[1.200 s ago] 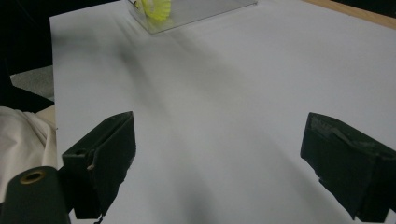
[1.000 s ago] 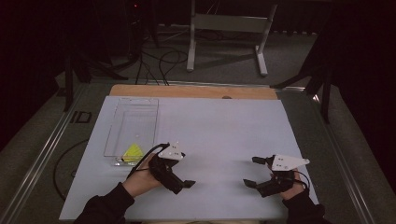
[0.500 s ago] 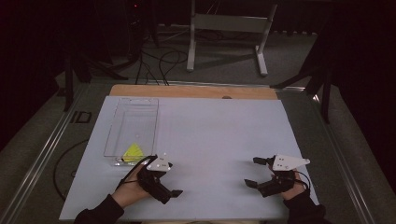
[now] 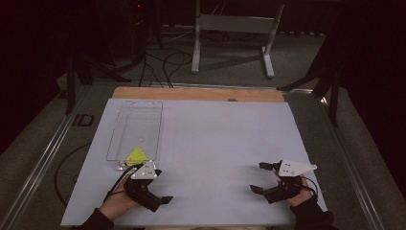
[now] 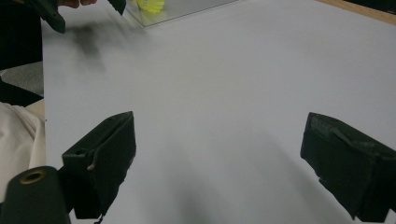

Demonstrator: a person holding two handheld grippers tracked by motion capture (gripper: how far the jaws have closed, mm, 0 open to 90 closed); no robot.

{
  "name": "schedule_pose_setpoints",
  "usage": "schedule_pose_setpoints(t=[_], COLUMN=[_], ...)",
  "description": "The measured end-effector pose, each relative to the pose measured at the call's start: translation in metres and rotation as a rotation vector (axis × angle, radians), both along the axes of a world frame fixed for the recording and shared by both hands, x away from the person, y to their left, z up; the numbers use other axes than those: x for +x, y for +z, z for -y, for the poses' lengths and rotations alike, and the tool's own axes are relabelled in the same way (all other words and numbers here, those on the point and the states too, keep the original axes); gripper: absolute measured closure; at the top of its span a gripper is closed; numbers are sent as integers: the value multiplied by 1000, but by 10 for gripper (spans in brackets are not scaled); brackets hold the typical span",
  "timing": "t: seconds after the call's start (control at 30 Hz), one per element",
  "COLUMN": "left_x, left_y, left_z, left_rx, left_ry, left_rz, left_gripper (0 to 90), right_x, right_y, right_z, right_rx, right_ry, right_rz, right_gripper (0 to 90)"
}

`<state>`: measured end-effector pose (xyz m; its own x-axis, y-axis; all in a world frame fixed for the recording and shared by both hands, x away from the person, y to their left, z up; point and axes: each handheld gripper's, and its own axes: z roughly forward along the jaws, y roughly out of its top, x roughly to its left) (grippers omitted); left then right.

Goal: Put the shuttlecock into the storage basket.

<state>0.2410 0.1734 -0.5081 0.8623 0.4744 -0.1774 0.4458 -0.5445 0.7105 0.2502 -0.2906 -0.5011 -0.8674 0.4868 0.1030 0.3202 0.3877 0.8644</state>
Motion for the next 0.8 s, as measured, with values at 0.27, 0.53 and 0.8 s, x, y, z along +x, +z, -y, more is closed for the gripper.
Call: schedule_pose_setpoints(t=[0.27, 0.53, 0.8], left_x=[-7, -11, -12], left_y=[-11, -14, -19], left_z=[-23, -31, -34], left_rx=[-58, -81, -92], left_ry=[50, 144, 198], left_rz=[20, 53, 90], left_gripper=[2, 2, 2], right_x=[1, 2, 3], right_y=[-2, -4, -5], right_z=[0, 1, 1], right_rx=[-1, 3, -2], right_ry=[3, -7, -6], right_rz=[-2, -9, -15], right_gripper=[108, 108, 108])
